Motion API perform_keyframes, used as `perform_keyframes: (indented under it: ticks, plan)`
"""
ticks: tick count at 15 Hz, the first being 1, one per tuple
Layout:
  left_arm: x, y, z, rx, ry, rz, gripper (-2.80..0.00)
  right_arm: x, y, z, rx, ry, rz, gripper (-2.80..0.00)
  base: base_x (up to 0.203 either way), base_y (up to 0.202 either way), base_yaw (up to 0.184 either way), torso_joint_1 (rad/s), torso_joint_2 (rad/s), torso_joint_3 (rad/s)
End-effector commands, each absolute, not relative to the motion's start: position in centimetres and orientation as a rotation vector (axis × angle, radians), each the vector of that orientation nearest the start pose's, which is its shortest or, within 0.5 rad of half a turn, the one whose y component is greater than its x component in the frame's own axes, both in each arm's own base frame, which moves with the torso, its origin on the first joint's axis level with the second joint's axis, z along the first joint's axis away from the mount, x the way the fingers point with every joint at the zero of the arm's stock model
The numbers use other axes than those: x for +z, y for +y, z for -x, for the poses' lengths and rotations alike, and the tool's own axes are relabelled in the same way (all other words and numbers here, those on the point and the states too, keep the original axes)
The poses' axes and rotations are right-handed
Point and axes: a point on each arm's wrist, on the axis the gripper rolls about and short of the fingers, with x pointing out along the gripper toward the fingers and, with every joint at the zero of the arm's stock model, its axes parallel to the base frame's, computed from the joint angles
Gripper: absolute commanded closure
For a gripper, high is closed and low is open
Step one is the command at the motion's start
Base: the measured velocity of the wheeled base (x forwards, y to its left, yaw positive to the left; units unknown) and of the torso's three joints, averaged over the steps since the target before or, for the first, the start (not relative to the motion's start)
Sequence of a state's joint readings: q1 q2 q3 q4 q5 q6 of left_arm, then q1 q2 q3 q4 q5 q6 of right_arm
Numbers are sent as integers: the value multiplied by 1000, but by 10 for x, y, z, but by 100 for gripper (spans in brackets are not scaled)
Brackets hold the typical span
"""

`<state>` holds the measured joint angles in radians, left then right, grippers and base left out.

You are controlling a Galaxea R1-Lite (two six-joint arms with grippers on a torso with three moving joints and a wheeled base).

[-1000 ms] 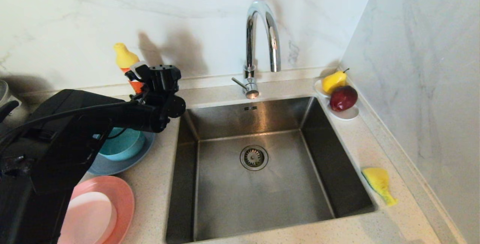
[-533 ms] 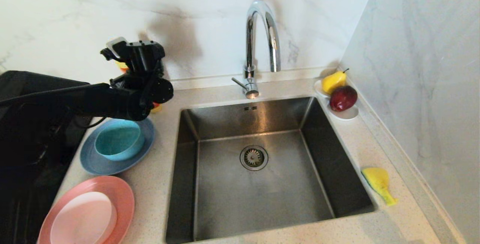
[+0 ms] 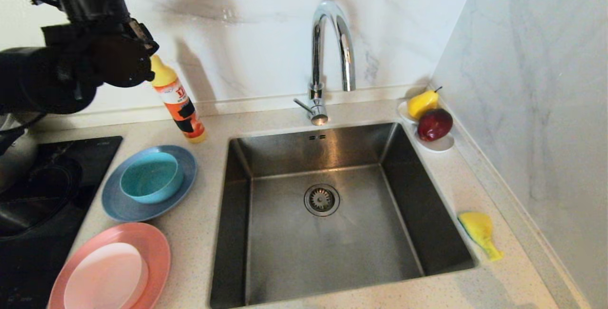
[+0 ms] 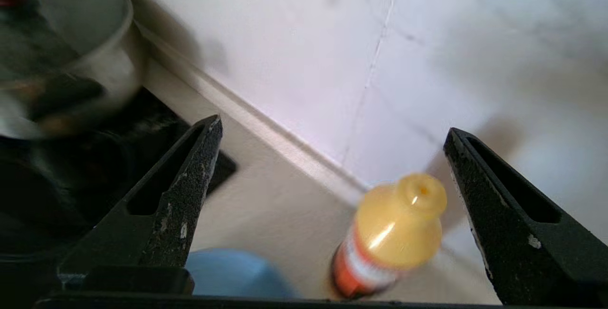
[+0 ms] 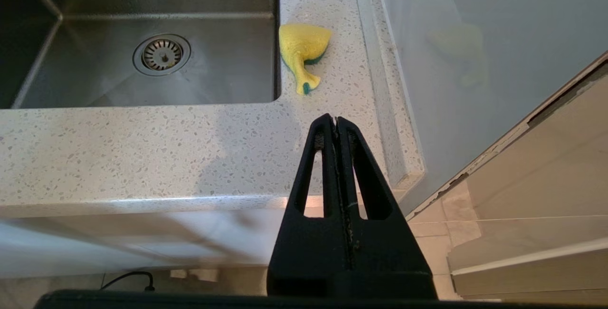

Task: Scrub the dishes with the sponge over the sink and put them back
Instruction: Turn on the faucet

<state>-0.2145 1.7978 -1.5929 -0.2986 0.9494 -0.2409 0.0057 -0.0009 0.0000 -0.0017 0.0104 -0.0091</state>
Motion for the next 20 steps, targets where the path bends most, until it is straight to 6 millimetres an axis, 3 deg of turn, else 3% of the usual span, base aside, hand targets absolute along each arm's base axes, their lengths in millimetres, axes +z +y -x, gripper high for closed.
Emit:
perform_keyframes:
  ticks: [1,4,8,10,13,15,16,20]
  plan:
    - [377,-44,-285,683,-208,311,0,76,0,23,17,-3,9,0,0,0,0,0,0,0]
    - [389,-33,-228,610,-142,244,0,76,0,23,17,-3,9,0,0,0,0,0,0,0]
    - [371,-23,-168,473,46,94,0,76,0,23,17,-3,9,0,0,0,0,0,0,0]
    - [362,-21,-139,265,80,90,0,76,0,23,17,-3,9,0,0,0,0,0,0,0]
    - [343,-24,-113,-115,191,102,0,76,0,23,17,-3,9,0,0,0,0,0,0,0]
    - [334,-29,-111,-332,264,145,0,76,0,23,17,-3,9,0,0,0,0,0,0,0]
    - [329,-32,-121,-403,310,163,0,76,0,23,17,-3,9,0,0,0,0,0,0,0]
    - [308,-55,-191,-470,424,194,0,76,0,23,17,-3,9,0,0,0,0,0,0,0]
